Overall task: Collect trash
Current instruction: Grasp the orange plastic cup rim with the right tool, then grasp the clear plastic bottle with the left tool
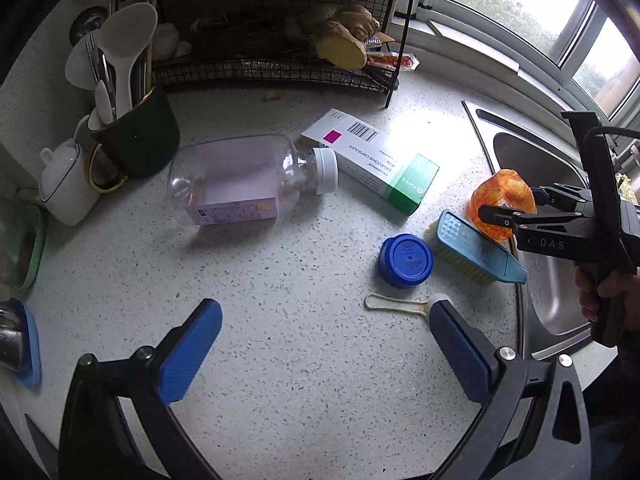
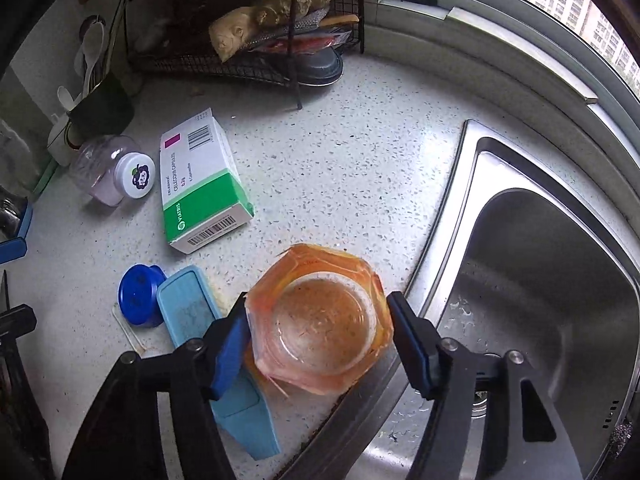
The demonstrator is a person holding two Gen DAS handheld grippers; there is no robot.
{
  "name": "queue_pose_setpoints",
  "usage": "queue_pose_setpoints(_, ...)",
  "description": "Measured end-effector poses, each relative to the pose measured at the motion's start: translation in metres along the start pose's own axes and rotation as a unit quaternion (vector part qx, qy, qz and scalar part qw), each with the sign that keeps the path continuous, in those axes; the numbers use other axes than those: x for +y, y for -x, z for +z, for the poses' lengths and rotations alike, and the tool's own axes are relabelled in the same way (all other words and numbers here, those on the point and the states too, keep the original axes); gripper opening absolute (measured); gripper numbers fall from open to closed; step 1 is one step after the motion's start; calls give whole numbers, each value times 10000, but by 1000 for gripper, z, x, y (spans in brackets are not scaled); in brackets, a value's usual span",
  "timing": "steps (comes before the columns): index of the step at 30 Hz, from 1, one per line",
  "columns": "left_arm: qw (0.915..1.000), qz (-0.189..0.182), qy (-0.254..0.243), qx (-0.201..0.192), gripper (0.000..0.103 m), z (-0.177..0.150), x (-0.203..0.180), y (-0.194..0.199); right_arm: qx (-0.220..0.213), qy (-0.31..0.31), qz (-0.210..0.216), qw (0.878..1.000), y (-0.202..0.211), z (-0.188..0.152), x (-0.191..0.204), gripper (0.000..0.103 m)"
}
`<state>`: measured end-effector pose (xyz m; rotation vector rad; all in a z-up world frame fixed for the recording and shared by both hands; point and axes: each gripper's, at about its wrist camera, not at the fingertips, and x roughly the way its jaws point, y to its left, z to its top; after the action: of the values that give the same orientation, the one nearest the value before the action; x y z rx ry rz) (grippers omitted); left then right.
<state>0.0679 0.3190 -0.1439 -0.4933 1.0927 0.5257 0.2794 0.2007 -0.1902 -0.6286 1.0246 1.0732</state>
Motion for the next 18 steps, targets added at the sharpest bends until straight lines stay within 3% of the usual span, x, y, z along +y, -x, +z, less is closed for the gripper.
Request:
queue_pose_setpoints(7, 9949, 65, -1003, 68, 103, 29, 16, -5, -135, -75, 14, 9999, 16, 4, -4, 62)
queue_pose_setpoints(14, 9677, 145, -2504, 248, 103, 65, 23, -21, -209, -33, 107, 9997, 37, 10, -2, 62)
queue_pose_setpoints(18, 9537, 25, -2976, 424, 103, 86, 29, -39, -124, -42, 142, 9998, 38, 10, 1, 62)
